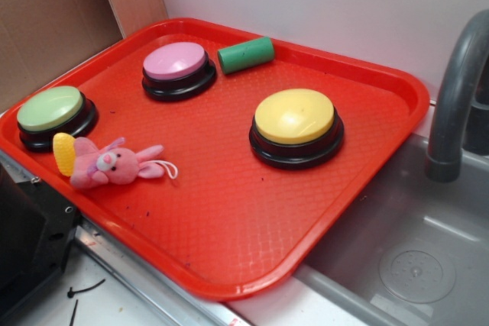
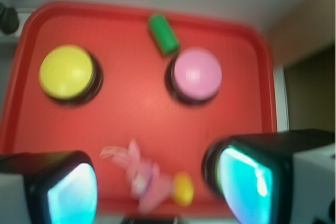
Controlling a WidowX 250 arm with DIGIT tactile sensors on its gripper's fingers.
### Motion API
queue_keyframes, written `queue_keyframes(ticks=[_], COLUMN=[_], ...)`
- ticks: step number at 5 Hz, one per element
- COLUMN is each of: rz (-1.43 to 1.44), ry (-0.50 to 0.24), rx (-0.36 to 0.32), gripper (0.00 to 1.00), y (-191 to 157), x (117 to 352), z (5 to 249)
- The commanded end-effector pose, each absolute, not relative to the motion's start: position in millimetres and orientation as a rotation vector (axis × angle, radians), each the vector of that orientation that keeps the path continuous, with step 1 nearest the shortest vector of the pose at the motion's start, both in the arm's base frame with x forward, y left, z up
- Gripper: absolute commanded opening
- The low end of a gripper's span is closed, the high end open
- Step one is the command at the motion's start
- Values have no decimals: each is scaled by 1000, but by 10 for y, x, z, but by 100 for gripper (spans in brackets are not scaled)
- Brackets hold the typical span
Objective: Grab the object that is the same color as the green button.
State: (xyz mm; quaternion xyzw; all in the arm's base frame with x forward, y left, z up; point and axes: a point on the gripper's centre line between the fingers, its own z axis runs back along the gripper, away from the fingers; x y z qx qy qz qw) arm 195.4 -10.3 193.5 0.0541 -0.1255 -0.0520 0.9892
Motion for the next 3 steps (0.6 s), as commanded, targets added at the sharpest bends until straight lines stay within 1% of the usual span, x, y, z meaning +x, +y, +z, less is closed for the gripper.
queue_keyframes(ticks=[1, 2, 3], rz=[-170, -131, -93], ry=[-407, -423, -455], rx=[130, 145, 150], gripper=[100, 100, 100], y=[-65, -29, 29], x=[2688, 2928, 3129], z=[1601, 1400, 1181])
